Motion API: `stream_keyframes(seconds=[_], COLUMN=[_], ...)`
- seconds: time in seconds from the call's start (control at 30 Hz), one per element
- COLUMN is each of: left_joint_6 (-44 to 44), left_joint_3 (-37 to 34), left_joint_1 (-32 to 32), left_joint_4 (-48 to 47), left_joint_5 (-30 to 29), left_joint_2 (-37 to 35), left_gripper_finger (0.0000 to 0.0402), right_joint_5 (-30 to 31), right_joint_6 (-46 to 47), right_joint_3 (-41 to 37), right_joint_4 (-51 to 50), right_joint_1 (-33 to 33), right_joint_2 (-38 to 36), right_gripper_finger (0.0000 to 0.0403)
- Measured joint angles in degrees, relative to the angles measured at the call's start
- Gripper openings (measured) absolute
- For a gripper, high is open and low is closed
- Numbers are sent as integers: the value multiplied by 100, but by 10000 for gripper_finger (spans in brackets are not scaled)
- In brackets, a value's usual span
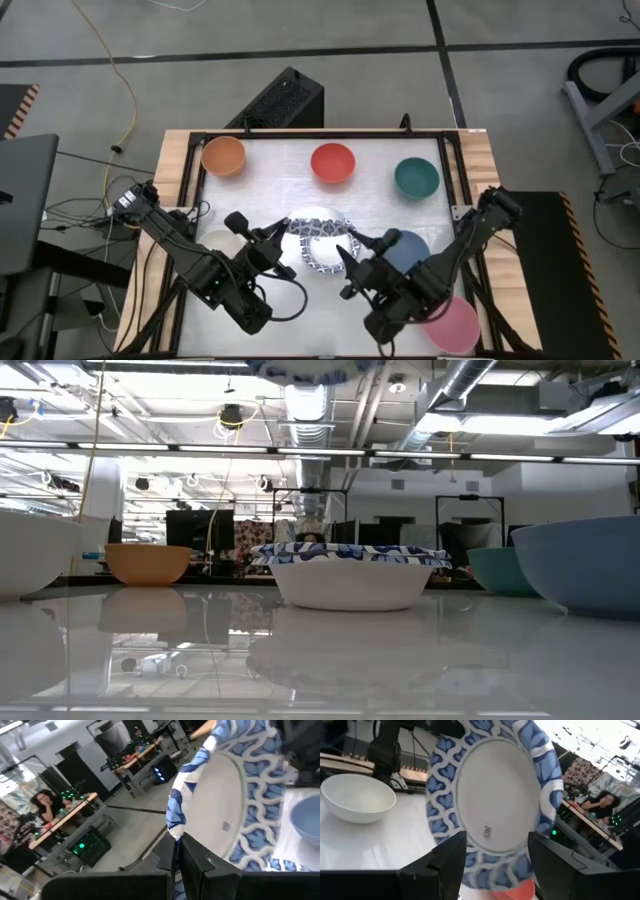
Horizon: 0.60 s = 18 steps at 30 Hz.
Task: Nest bowls inside each other
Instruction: Stack the bottom white pattern bowl into the top white pattern bowl
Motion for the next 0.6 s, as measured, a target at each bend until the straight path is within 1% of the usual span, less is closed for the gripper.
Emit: stream_keyframes(seconds=[0.1, 0.4, 0.5, 0.6], left_joint_6=[75, 143, 154, 199], left_joint_3=[-2, -2, -2, -2], left_joint_1=[2, 2, 2, 2], left_joint_4=[-3, -17, -12, 2], left_joint_5=[114, 247, 283, 267], left_joint_2=[1, 1, 1, 1], left_gripper_finger=[0, 0, 0, 0], right_joint_5=[-14, 109, 349, 373], right_joint_6=[-22, -266, -290, -289], right_joint_3=[0, 0, -2, 0], right_joint_4=[3, 44, 143, 146], right_joint_1=[-41, 246, 374, 405], right_joint_2=[0, -169, -305, -417], right_gripper_finger=[233, 233, 233, 233])
